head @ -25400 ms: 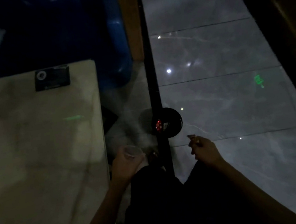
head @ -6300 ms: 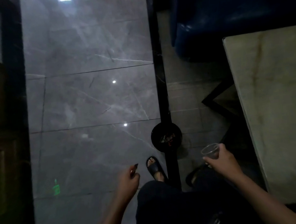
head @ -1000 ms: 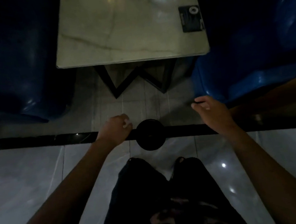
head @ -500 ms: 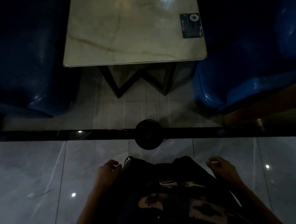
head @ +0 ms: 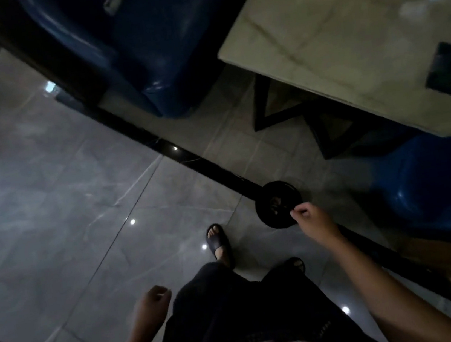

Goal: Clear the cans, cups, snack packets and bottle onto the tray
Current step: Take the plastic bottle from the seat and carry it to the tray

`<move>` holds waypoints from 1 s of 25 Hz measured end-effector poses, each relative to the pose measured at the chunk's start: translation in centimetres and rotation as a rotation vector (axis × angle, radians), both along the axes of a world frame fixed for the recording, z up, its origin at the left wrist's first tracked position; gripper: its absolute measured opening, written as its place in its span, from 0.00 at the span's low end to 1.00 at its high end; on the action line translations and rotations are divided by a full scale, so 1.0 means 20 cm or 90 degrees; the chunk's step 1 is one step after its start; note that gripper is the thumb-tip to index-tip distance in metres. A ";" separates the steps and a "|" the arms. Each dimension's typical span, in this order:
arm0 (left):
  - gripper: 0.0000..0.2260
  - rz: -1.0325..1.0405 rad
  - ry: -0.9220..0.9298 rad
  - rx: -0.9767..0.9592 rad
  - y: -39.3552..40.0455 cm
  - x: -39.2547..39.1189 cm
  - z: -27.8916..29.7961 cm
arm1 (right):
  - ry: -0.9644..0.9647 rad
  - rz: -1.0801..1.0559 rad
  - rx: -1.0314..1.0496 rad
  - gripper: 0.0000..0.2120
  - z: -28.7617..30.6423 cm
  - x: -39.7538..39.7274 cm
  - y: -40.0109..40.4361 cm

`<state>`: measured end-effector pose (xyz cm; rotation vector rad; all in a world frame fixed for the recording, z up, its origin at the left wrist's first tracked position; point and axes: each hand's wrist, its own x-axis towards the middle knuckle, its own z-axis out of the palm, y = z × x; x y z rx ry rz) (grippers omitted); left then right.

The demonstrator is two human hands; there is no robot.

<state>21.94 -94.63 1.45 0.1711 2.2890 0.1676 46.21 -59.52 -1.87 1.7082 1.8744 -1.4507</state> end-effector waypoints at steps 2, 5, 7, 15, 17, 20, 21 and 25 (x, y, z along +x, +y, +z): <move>0.08 0.040 -0.010 -0.024 -0.11 -0.10 -0.02 | 0.007 0.009 0.038 0.13 0.01 -0.22 0.08; 0.07 0.063 -0.036 -0.041 -0.16 -0.39 -0.08 | -0.018 0.009 0.063 0.13 0.01 -0.51 0.13; 0.05 0.043 -0.051 -0.035 -0.10 -0.57 -0.10 | -0.038 0.010 0.052 0.13 0.01 -0.62 0.12; 0.09 -0.110 -0.068 0.106 0.80 -1.21 -0.16 | -0.130 -0.103 -0.017 0.12 0.01 -0.61 0.19; 0.08 -0.132 -0.061 0.149 1.05 -1.34 -0.16 | -0.144 -0.123 -0.016 0.12 -0.02 -0.61 0.25; 0.07 -0.146 -0.032 0.167 1.31 -1.54 -0.15 | -0.139 -0.137 -0.009 0.11 -0.08 -0.74 0.43; 0.06 -0.135 -0.026 0.156 1.36 -1.60 -0.12 | -0.142 -0.129 -0.017 0.11 -0.08 -0.83 0.52; 0.07 -0.056 0.007 0.127 1.47 -1.84 -0.03 | -0.075 -0.024 -0.043 0.10 -0.07 -1.36 0.94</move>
